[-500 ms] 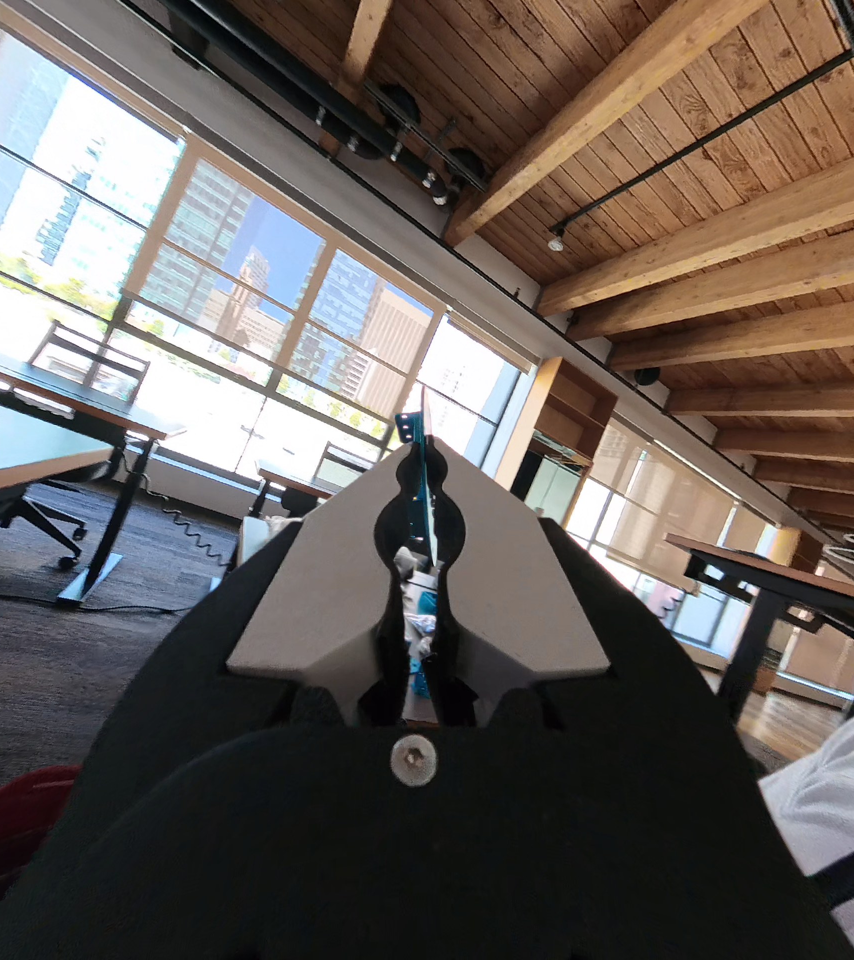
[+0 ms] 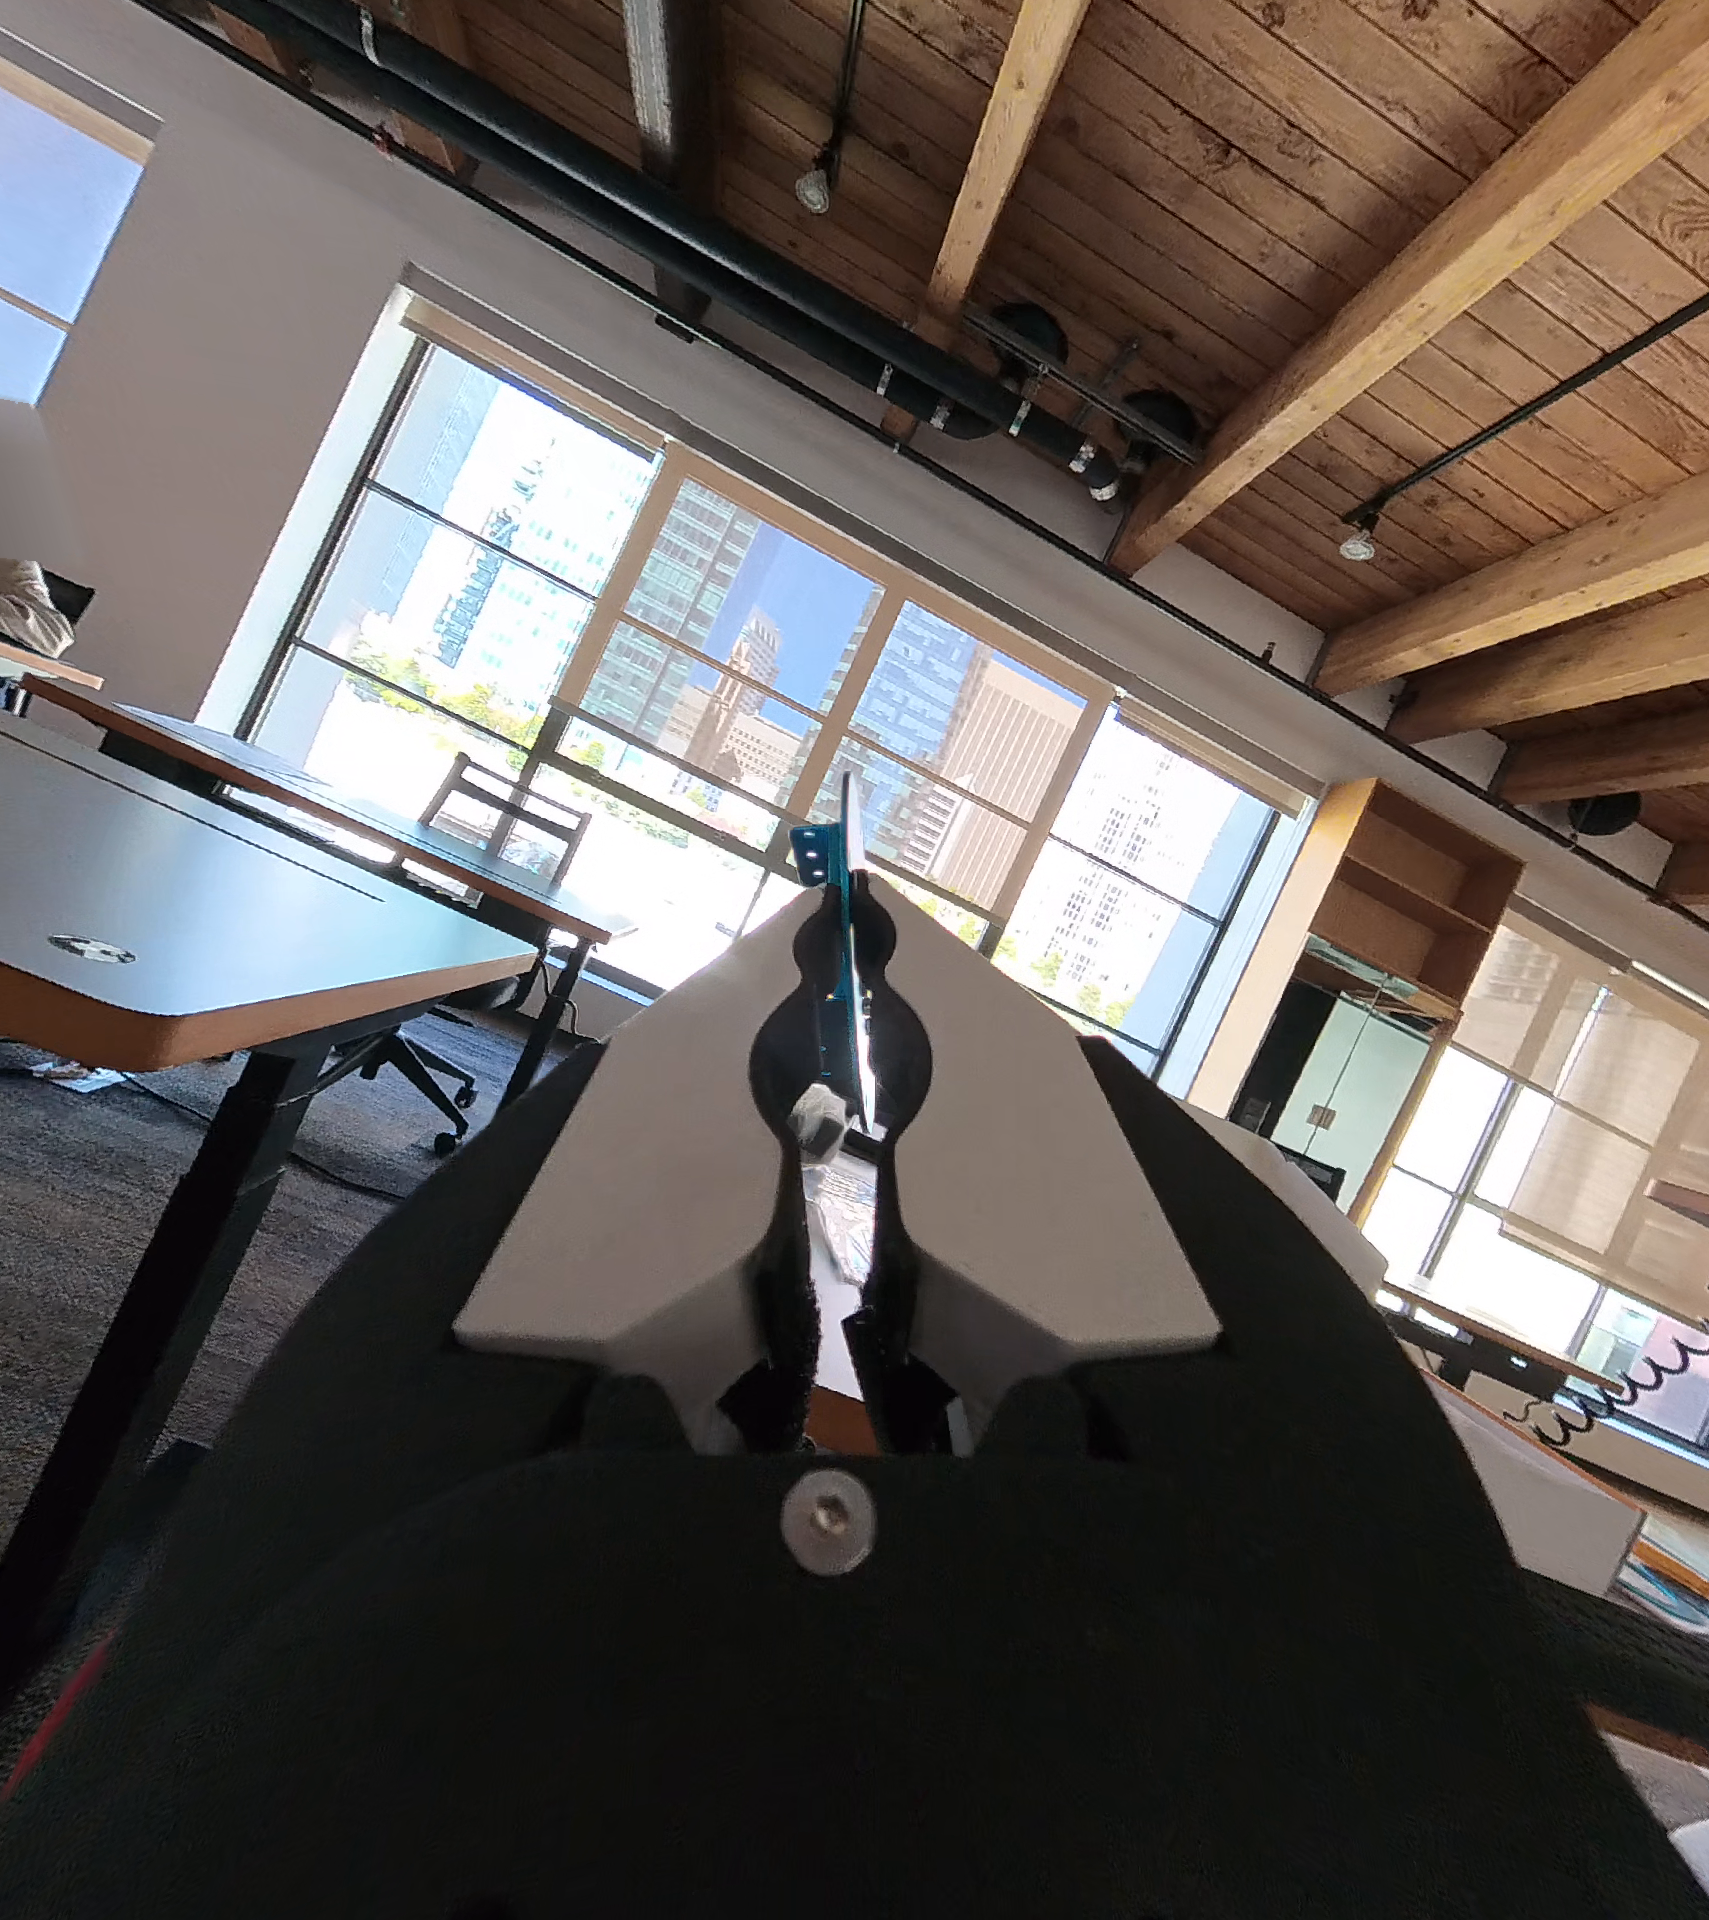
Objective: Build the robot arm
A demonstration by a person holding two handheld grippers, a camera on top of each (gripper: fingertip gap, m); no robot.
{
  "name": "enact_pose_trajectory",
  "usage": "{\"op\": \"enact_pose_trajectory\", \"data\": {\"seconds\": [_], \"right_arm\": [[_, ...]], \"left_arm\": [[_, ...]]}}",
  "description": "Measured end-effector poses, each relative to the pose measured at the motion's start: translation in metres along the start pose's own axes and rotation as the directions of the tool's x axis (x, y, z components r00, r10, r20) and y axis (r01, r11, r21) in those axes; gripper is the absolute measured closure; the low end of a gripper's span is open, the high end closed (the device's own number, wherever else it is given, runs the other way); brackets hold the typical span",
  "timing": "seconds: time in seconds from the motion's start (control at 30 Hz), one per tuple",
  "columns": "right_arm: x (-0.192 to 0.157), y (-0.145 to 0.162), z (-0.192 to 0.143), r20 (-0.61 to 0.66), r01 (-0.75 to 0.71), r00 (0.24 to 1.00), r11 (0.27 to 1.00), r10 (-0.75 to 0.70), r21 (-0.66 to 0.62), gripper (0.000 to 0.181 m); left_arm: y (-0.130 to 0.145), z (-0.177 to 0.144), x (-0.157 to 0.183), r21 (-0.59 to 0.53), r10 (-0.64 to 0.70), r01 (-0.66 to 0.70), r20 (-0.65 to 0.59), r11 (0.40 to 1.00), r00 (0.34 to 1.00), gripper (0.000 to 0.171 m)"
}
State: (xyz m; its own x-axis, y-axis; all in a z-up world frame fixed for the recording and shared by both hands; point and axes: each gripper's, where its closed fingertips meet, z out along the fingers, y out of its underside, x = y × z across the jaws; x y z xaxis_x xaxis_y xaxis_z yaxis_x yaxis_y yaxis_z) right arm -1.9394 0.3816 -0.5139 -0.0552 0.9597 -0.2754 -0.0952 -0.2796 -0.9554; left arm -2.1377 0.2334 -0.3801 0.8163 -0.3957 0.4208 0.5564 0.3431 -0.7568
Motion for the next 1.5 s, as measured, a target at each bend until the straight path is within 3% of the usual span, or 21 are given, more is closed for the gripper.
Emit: {"op": "enact_pose_trajectory", "data": {"seconds": [0.33,0.43,0.5,0.6,0.77,0.9,1.0,1.17,1.3,1.37,1.5], "right_arm": [[0.011,0.005,-0.009,-0.036,0.004,0.999,1.000,-0.004,-0.001,0.175],[0.014,-0.013,-0.003,-0.042,0.103,0.994,0.995,-0.103,0.002,0.176],[0.021,-0.044,0.007,-0.070,0.223,0.972,0.975,-0.224,-0.021,0.175],[0.017,-0.119,0.029,-0.035,0.403,0.915,0.915,-0.402,0.009,0.176],[0.011,-0.250,0.069,0.026,0.567,0.822,0.822,-0.568,0.045,0.176],[0.039,-0.328,0.097,-0.076,0.699,0.703,0.707,-0.707,-0.110,0.175],[0.057,-0.357,0.110,-0.127,0.737,0.619,0.629,-0.775,-0.246,0.175],[0.057,-0.355,0.115,-0.122,0.749,0.576,0.581,-0.809,-0.318,0.175],[0.018,-0.334,0.127,-0.053,0.754,0.620,0.612,-0.783,-0.239,0.175],[-0.014,-0.315,0.144,-0.011,0.829,0.530,0.520,-0.848,-0.203,0.175],[-0.073,-0.266,0.186,0.061,0.966,0.219,0.208,-0.974,-0.157,0.176]], "left_arm": [[0.003,0.006,-0.002,0.005,-0.006,0.006,0.005,1.000,1.000,0.171],[-0.006,0.013,-0.003,0.015,0.051,-0.052,0.024,0.999,0.998,0.171],[-0.017,0.023,-0.003,0.018,0.134,-0.135,0.040,0.991,0.990,0.171],[-0.039,0.038,0.001,0.024,0.264,-0.267,0.069,0.963,0.962,0.171],[-0.069,0.048,0.023,0.073,0.397,-0.404,0.099,0.912,0.913,0.171],[-0.075,0.046,0.031,0.083,0.454,-0.466,0.129,0.881,0.882,0.171],[-0.073,0.045,0.032,0.085,0.446,-0.458,0.130,0.885,0.886,0.171],[-0.072,0.044,0.026,0.077,0.444,-0.457,0.138,0.886,0.885,0.171],[-0.097,0.070,0.008,0.036,0.577,-0.598,0.221,0.801,0.786,0.171],[-0.106,0.093,-0.001,-0.015,0.645,-0.665,0.256,0.747,0.720,0.171],[-0.104,0.135,-0.010,-0.121,0.737,-0.739,0.281,0.662,0.615,0.171]]}}
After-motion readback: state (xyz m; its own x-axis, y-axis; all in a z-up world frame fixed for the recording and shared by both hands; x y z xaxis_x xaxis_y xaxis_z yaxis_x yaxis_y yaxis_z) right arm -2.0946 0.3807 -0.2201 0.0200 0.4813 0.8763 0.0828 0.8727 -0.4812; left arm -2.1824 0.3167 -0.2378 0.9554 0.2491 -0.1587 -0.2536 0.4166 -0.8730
